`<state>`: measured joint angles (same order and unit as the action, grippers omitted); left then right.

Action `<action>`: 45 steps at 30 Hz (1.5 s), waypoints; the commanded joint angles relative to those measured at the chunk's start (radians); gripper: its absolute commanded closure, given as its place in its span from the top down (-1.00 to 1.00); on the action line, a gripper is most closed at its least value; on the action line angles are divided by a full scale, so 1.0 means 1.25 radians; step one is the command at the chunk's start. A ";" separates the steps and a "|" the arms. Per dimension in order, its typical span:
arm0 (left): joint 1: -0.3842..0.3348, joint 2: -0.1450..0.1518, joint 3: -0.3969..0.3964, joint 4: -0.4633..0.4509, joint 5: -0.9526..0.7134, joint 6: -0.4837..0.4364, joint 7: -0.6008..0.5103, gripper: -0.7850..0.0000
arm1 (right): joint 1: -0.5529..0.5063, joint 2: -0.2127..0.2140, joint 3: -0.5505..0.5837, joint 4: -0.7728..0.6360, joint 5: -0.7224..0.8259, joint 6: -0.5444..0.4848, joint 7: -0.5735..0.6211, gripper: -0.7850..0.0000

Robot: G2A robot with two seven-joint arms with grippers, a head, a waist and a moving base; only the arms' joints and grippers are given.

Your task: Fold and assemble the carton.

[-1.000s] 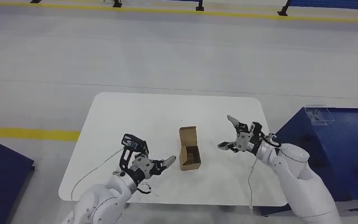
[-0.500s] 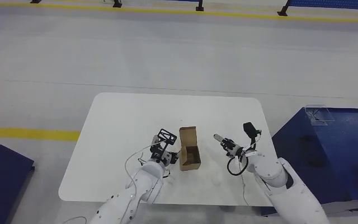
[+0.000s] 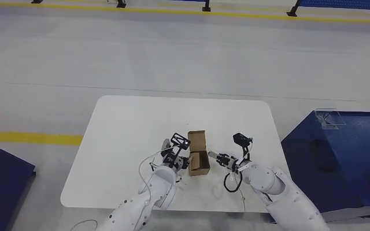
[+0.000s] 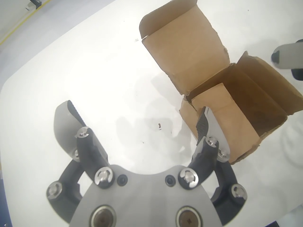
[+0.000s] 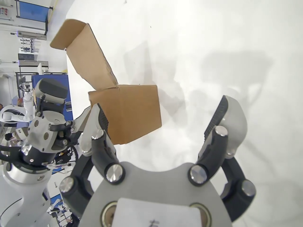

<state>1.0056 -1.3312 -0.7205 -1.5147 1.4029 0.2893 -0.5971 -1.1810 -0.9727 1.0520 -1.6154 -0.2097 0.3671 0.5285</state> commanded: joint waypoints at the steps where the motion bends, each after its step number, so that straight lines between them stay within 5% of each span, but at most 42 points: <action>1: 0.001 -0.003 -0.002 0.002 0.003 -0.001 -0.003 1.00 | 0.005 -0.003 -0.009 0.011 -0.006 0.000 0.002 1.00; 16: 0.000 -0.027 -0.022 0.050 0.006 -0.032 0.016 1.00 | 0.034 -0.027 -0.031 0.053 0.024 0.011 0.022 1.00; 38: 0.036 -0.044 -0.087 0.017 0.013 -0.045 0.070 1.00 | 0.008 -0.037 -0.002 0.053 0.034 -0.007 0.036 1.00; 42: 0.056 -0.038 -0.151 -0.015 -0.080 -0.110 0.134 1.00 | 0.014 -0.042 -0.002 0.061 0.042 -0.015 0.036 1.00; 45: 0.053 -0.036 -0.204 -0.004 -0.236 -0.249 0.185 1.00 | 0.014 -0.042 0.017 0.059 0.067 -0.020 0.031 1.00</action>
<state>1.0773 -1.3766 -0.9500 -1.5314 1.2010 0.0626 -0.3897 -1.1632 -1.0258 1.0638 -1.5402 -0.1360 0.3438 0.5701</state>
